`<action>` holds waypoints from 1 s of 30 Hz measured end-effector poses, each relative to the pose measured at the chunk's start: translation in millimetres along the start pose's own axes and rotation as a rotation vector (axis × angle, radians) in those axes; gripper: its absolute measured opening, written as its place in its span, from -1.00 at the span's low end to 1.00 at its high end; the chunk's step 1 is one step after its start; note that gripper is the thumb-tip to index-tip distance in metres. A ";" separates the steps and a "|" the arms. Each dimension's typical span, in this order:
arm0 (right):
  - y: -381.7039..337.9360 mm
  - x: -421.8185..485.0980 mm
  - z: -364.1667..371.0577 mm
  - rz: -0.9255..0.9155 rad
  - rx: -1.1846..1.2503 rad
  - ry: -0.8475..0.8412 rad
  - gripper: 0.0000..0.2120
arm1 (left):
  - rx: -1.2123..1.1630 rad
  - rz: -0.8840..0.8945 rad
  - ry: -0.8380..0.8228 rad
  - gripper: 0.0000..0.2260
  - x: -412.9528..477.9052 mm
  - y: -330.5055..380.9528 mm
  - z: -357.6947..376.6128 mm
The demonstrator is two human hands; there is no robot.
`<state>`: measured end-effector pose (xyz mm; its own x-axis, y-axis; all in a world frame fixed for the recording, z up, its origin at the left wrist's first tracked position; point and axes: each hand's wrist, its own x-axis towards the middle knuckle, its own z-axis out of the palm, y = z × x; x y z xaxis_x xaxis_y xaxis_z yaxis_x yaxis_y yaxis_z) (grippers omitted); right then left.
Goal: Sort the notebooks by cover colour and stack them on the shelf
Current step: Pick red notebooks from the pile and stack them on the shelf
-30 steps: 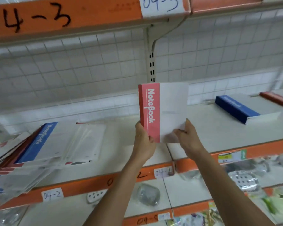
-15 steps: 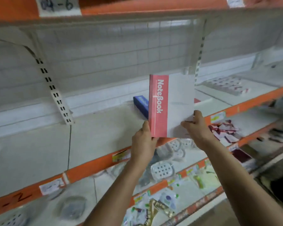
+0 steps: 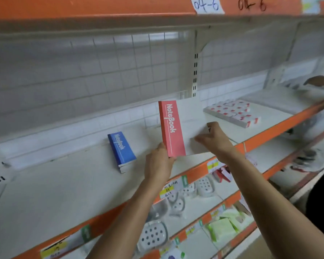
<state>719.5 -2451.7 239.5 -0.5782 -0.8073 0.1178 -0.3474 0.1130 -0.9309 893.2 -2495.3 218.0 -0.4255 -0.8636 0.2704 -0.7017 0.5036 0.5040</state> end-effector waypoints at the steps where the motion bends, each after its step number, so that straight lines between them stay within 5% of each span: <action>1: 3.0 13.4 -3.6 0.016 -0.004 -0.022 -0.53 | 0.000 -0.015 -0.012 -0.68 10.5 3.1 6.8; 17: 45.6 175.0 -18.9 0.031 -0.270 -0.244 -0.67 | 0.160 -0.216 -0.001 -0.65 110.3 41.1 97.8; 30: 81.2 210.0 -22.6 0.018 -0.420 -0.438 -0.82 | 0.115 -0.403 -0.166 -0.67 121.6 46.7 104.8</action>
<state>553.2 -2599.0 196.5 -0.2606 -0.9562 -0.1333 -0.6537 0.2764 -0.7045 748.8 -2574.2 188.5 -0.1851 -0.9803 -0.0690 -0.8852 0.1358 0.4449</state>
